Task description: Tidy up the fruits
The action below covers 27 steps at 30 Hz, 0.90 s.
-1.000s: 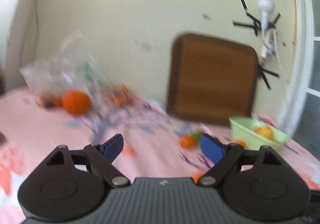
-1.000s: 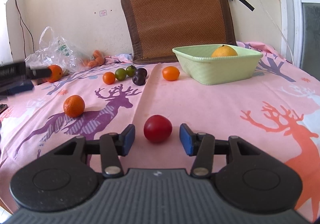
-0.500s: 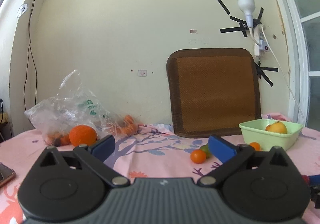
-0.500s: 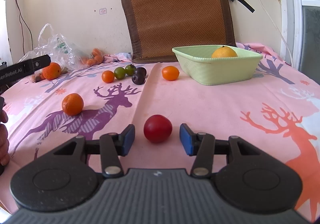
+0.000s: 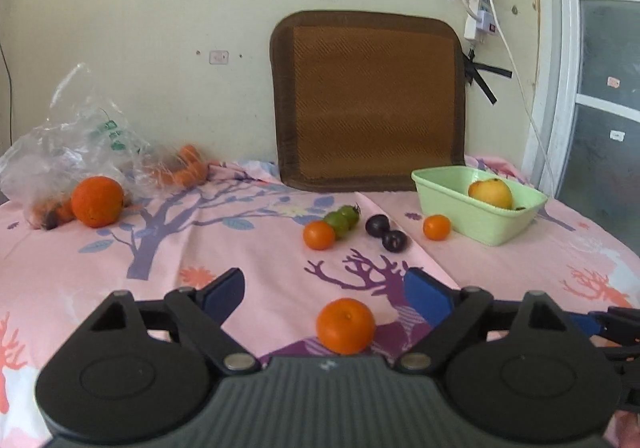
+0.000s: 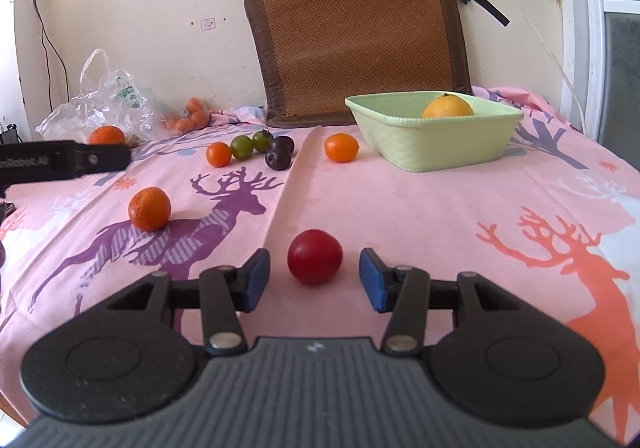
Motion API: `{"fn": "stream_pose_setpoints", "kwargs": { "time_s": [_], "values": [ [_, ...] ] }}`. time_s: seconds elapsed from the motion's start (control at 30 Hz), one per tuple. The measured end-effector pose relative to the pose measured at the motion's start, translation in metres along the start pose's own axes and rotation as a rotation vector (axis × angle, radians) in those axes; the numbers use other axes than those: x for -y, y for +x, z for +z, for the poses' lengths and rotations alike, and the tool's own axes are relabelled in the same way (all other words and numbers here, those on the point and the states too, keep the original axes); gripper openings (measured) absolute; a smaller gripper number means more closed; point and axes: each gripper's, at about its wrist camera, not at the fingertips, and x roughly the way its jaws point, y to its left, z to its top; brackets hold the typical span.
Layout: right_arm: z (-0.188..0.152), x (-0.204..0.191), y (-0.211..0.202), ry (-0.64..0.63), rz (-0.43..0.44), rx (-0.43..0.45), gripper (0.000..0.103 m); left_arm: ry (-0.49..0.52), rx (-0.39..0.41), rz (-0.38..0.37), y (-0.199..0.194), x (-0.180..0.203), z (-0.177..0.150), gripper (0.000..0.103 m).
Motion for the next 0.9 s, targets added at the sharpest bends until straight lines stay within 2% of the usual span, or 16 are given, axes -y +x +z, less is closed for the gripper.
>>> {"fn": "stream_pose_setpoints", "kwargs": {
  "time_s": [0.13,0.2,0.23,0.27,0.33,0.4,0.5,0.63,0.73,0.83,0.9],
  "values": [
    [0.001,0.003,-0.002,-0.008,-0.002,-0.003,0.052,0.005,-0.107,0.003,0.020,0.002,-0.006,0.066],
    [0.001,0.004,0.001,-0.012,0.009,-0.023,0.051,0.005,-0.141,-0.005,0.026,0.003,-0.010,0.063],
    [0.000,0.004,0.002,-0.015,0.014,-0.027,0.050,0.008,-0.147,-0.008,0.028,0.003,-0.011,0.062],
    [-0.001,0.004,0.003,-0.022,0.016,-0.029,0.043,0.010,-0.155,-0.012,0.031,0.004,-0.012,0.061],
    [-0.001,0.004,0.005,-0.034,0.022,-0.025,0.031,0.000,-0.175,-0.036,0.037,0.002,-0.012,0.047],
    [0.003,0.005,0.007,-0.033,0.045,-0.034,0.031,0.000,-0.179,-0.054,0.041,0.004,-0.008,0.038],
    [0.014,0.010,0.007,-0.029,0.070,-0.021,0.031,-0.027,-0.195,-0.108,0.047,0.006,0.006,0.038],
    [0.045,0.026,0.007,-0.048,0.036,0.082,0.031,-0.016,-0.152,-0.196,0.057,0.028,0.041,0.038],
    [0.066,0.046,0.021,-0.057,-0.024,0.139,0.031,0.004,-0.127,-0.266,0.077,0.051,0.070,0.038],
    [0.081,0.070,0.046,-0.029,-0.067,0.133,0.031,0.033,-0.119,-0.325,0.108,0.080,0.095,0.038],
    [0.087,0.083,0.062,-0.008,-0.084,0.118,0.031,0.036,-0.145,-0.338,0.133,0.096,0.107,0.038]
  ]
}}
